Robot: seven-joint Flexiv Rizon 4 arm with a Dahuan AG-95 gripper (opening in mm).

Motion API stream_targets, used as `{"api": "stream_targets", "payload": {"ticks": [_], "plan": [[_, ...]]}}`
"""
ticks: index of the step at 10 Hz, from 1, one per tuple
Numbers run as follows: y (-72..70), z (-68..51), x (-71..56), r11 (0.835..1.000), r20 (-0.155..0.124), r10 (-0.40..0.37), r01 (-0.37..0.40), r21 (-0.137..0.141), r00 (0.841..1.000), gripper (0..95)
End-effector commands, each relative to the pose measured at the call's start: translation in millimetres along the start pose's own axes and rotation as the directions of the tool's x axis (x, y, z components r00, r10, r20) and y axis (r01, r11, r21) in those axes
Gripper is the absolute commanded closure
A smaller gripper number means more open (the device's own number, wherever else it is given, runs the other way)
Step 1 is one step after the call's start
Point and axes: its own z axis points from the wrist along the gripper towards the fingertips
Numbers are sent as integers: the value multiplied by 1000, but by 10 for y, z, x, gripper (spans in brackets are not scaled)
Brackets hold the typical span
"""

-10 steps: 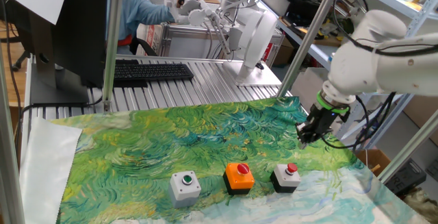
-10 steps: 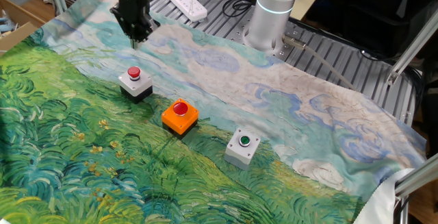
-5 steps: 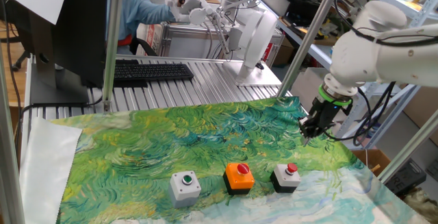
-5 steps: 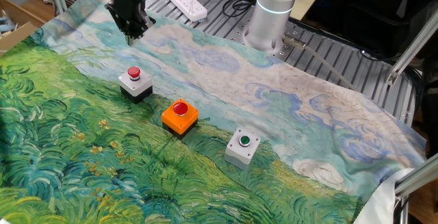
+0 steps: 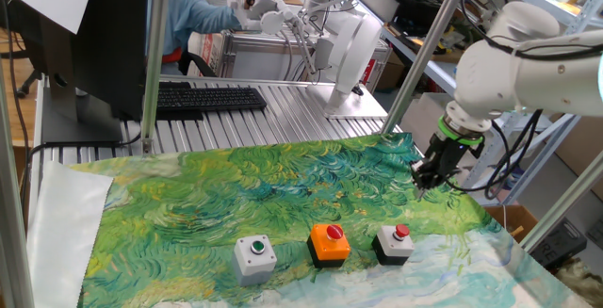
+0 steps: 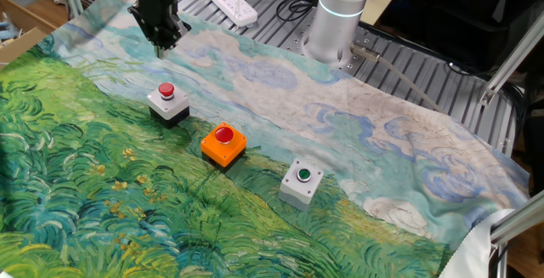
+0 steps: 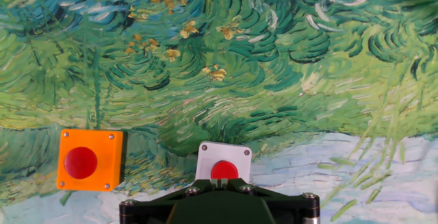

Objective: Press three buttons from left to right in sequence

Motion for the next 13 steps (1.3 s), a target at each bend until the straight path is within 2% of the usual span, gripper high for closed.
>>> {"api": "stream_targets", "payload": {"ticks": [1, 4, 11, 12, 13], "plan": [[0, 3, 1, 1000, -1, 1, -1, -1, 1000, 950], [1, 3, 1, 1000, -2, 0, 0, -15, 1000, 950], [1, 3, 1, 1000, -2, 7, -7, -14, 1000, 950], [1, 3, 1, 1000, 4, 10, -10, -24, 1000, 950], [1, 3, 1, 999, 3, 21, -21, -48, 1000, 950]]}}
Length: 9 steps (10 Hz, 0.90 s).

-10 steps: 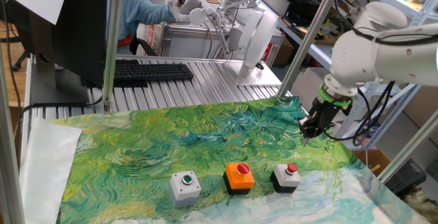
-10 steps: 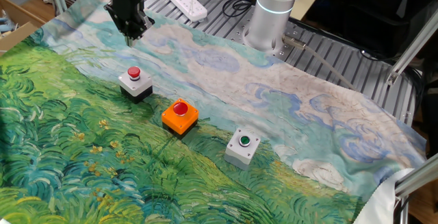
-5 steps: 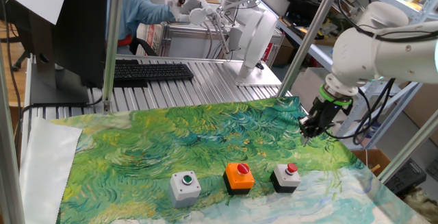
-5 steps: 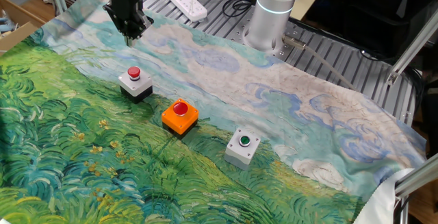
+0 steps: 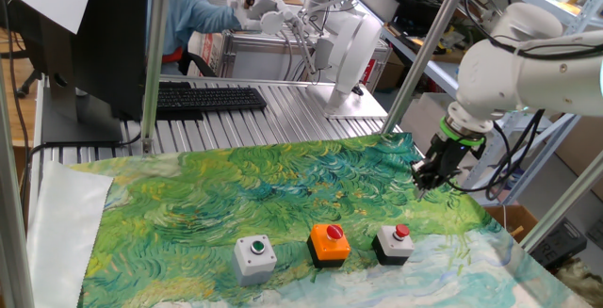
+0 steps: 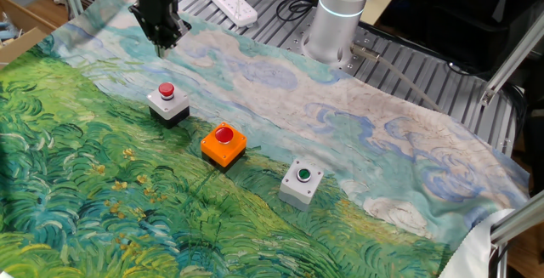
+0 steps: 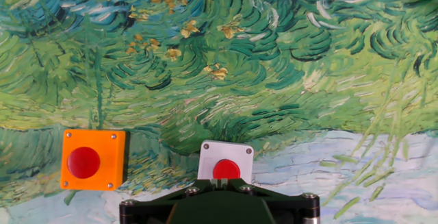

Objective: Press three buttons from left to right in sequence

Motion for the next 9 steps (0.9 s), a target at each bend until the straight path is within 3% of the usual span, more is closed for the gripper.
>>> {"api": "stream_targets", "payload": {"ticks": [1, 3, 4, 5, 8, 9], "plan": [[3, 1, -3, 999, 6, 7, -7, -54, 1000, 950], [3, 1, -3, 999, 8, -4, 5, -37, 1000, 950], [3, 1, -3, 1000, 16, 6, -5, -7, 1000, 950], [3, 1, -3, 1000, 18, 6, -6, 0, 1000, 950], [3, 1, -3, 1000, 17, 17, -17, -1, 1000, 950], [3, 1, -3, 1000, 12, 3, -3, -16, 1000, 950]]}}
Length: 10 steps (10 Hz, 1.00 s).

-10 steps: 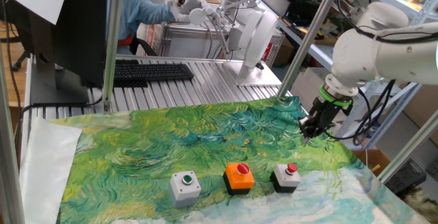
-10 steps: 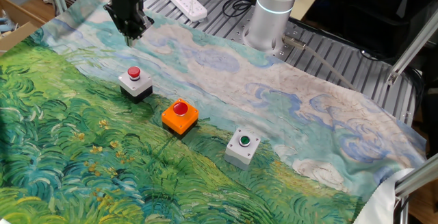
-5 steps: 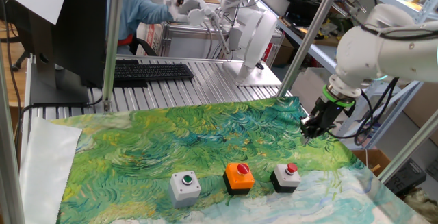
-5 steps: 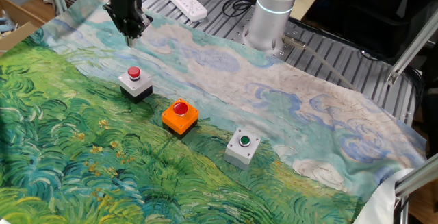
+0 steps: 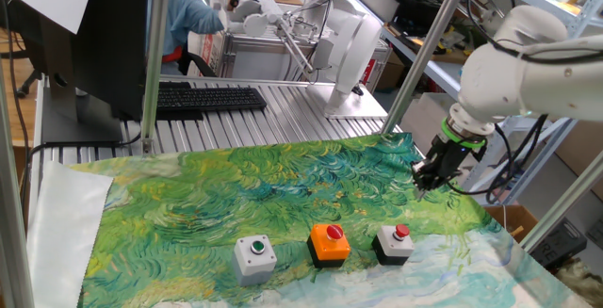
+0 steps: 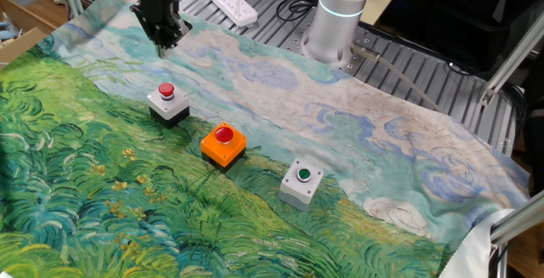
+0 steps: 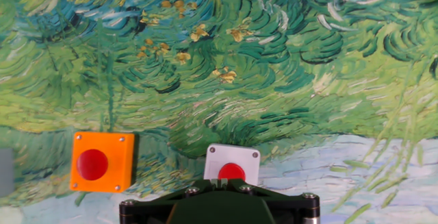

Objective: Press three buttons from left to right in sequence

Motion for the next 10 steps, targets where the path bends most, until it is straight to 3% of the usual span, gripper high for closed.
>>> {"api": "stream_targets", "payload": {"ticks": [1, 2, 3, 5, 6, 7, 10], "plan": [[-8, 12, -28, 1000, -9, -10, 10, -24, 1000, 950], [-8, 12, -28, 998, -12, -4, 3, -68, 1000, 950], [-8, 12, -28, 985, -21, 18, -22, -170, 1000, 950], [-8, 12, -28, 998, -7, -47, 47, -32, 999, 950], [-8, 12, -28, 998, -1, -65, 65, -27, 998, 950], [-13, 10, -20, 995, -1, -86, 86, -45, 996, 950], [-18, 23, -1, 993, -4, -108, 107, -50, 994, 950]]}}
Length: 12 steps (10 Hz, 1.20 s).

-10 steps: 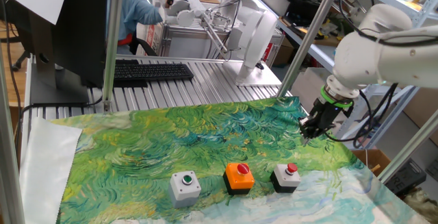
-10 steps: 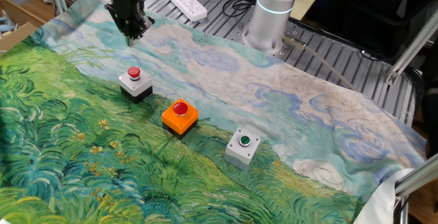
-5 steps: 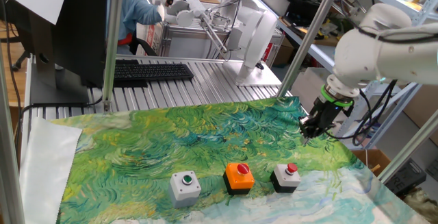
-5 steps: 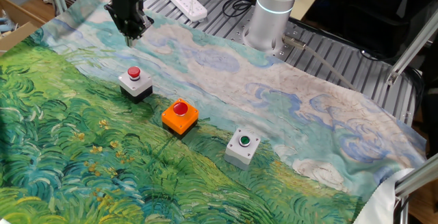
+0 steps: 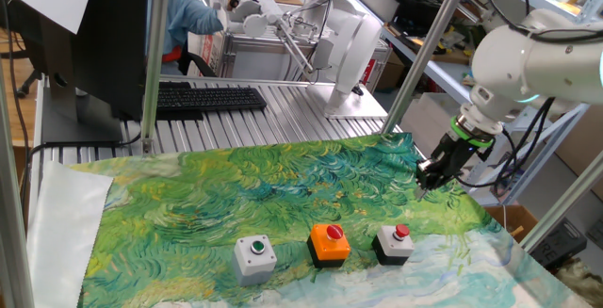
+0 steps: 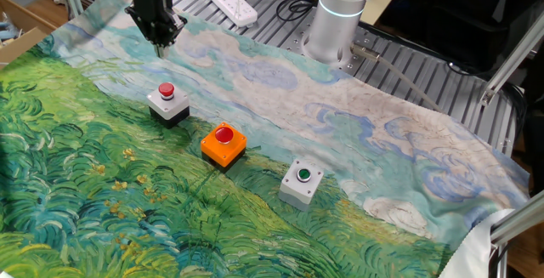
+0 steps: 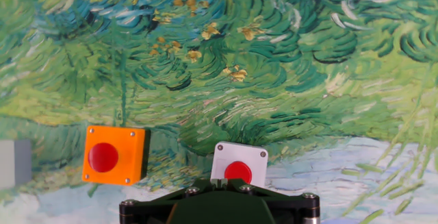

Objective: Press three buttons from left to right in sequence

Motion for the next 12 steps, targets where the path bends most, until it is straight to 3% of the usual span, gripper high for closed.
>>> {"api": "stream_targets", "payload": {"ticks": [1, 7, 8, 9, 10, 12], "plan": [[13, 18, 20, 998, -3, -23, 23, 56, 1000, 950], [-21, 41, 90, 998, -2, -16, 16, 56, 1000, 950], [-55, 70, 142, 998, 2, -15, 15, 56, 1000, 950], [-168, 182, 234, 998, 1, -10, 10, 58, 1000, 950], [-247, 277, 221, 998, 3, 4, -4, 59, 1000, 950], [-278, 318, 212, 996, 1, 40, -40, 77, 999, 950]]}}
